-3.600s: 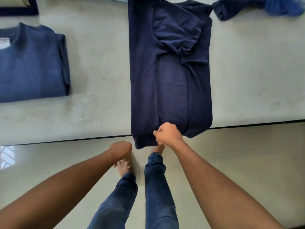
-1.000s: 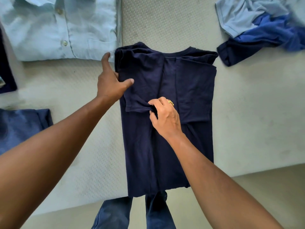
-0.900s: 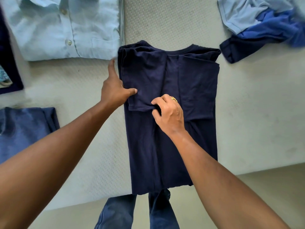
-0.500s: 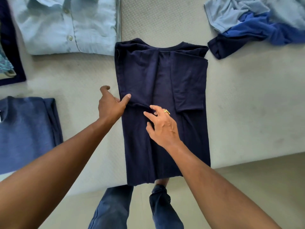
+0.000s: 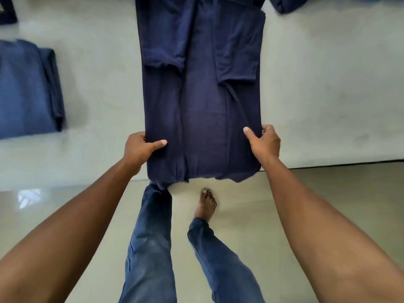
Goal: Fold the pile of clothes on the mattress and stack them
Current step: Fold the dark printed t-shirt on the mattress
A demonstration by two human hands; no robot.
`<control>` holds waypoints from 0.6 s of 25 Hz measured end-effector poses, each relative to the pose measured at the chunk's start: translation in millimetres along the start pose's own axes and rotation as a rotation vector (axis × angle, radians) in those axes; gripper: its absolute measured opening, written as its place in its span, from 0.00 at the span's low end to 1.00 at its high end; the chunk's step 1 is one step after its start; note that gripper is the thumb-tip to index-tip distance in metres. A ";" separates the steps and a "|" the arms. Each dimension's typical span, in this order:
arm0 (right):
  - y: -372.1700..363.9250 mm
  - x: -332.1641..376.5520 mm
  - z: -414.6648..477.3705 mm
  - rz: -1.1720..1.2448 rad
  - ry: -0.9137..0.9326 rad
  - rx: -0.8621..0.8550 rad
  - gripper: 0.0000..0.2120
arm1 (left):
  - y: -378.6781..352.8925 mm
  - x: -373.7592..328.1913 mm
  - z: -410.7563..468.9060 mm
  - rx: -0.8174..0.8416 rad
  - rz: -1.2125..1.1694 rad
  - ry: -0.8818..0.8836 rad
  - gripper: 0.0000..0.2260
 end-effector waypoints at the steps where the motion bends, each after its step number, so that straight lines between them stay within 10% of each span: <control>1: -4.6 -9.6 -13.2 0.001 0.051 0.059 0.23 | -2.6 16.0 -12.8 0.035 -0.020 0.021 0.17; 7: -48.7 -107.2 -85.3 0.249 -0.036 0.547 0.12 | -12.4 91.8 -66.1 0.275 0.115 0.185 0.19; 15: -64.7 -168.4 -135.1 0.411 -0.218 0.526 0.09 | -3.2 160.7 -109.1 0.263 0.077 0.258 0.26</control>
Point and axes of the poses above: each hand's wrist, its own z-axis towards the middle knuckle, its own y-axis out of the back of the hand, x = y × z, the point moved 7 cm from there along z, towards the middle knuckle, and after that the axes turned 10 degrees about -z, right-handed, at the moved point
